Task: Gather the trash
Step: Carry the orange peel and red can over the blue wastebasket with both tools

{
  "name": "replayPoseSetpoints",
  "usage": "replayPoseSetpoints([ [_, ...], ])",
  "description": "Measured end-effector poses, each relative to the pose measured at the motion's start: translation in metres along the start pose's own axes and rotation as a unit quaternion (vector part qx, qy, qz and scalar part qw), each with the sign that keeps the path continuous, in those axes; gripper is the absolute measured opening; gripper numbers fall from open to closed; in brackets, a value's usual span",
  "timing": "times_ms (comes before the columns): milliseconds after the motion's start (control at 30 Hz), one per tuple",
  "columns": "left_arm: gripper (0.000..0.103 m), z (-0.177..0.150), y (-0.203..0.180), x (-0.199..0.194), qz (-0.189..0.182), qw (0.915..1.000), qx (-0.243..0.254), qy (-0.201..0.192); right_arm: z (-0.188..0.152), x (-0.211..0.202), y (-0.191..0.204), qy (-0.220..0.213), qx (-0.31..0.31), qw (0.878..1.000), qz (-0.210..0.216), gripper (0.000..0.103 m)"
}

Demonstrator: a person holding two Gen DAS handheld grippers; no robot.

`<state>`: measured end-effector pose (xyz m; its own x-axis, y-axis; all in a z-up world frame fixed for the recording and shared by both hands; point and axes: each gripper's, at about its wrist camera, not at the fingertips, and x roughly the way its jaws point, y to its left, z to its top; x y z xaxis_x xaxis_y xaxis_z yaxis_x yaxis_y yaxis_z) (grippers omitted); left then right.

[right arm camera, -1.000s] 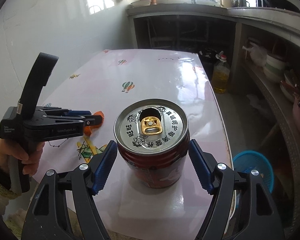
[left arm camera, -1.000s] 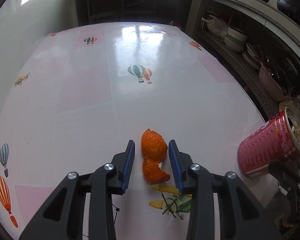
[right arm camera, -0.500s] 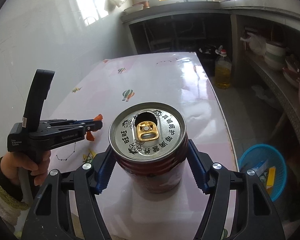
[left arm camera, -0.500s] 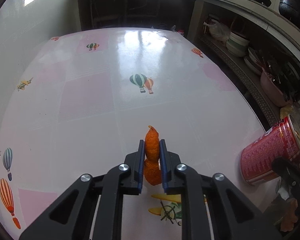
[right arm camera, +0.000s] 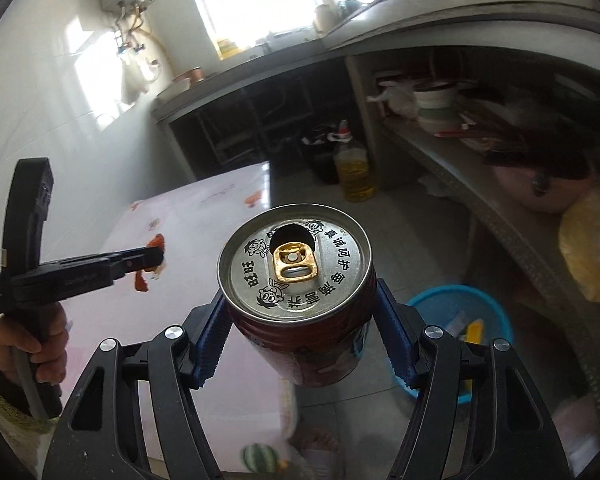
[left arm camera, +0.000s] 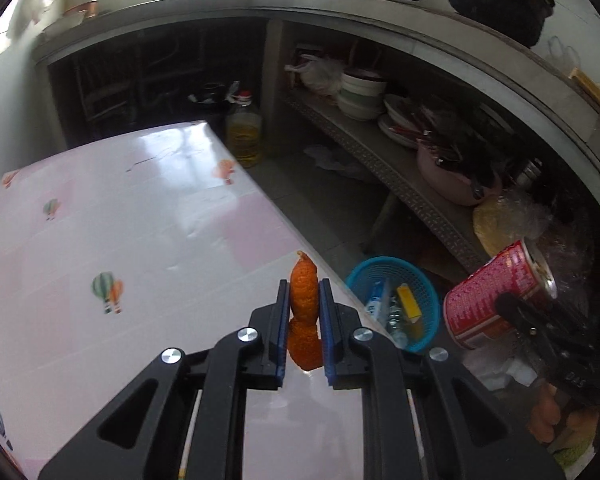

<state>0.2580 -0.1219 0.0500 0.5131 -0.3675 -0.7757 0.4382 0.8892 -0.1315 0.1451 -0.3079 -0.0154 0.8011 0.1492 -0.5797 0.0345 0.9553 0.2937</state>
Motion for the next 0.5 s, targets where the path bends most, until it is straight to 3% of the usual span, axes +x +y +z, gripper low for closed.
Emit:
replayPoseSetpoints([
  [133,0.013,0.022,-0.051,0.041,-0.046,0.9974,0.034,0.043,-0.012,-0.001,-0.054,0.009,0.036,0.996,-0.075,0.064],
  [233,0.014,0.032,-0.083,0.085,-0.081,0.9910,0.045,0.096,-0.029,0.002,-0.093,0.030,0.076,0.991,-0.105,0.064],
  [433,0.015,0.034,-0.140,0.185,-0.064,0.9775,0.082,0.183,-0.053,0.010,-0.132,0.061,0.125,0.981,-0.134,0.064],
  [500,0.022,0.035,-0.150,0.215,-0.056,0.9750,0.084,0.198,-0.056,0.011,-0.140,0.065,0.131,0.979,-0.139,0.064],
])
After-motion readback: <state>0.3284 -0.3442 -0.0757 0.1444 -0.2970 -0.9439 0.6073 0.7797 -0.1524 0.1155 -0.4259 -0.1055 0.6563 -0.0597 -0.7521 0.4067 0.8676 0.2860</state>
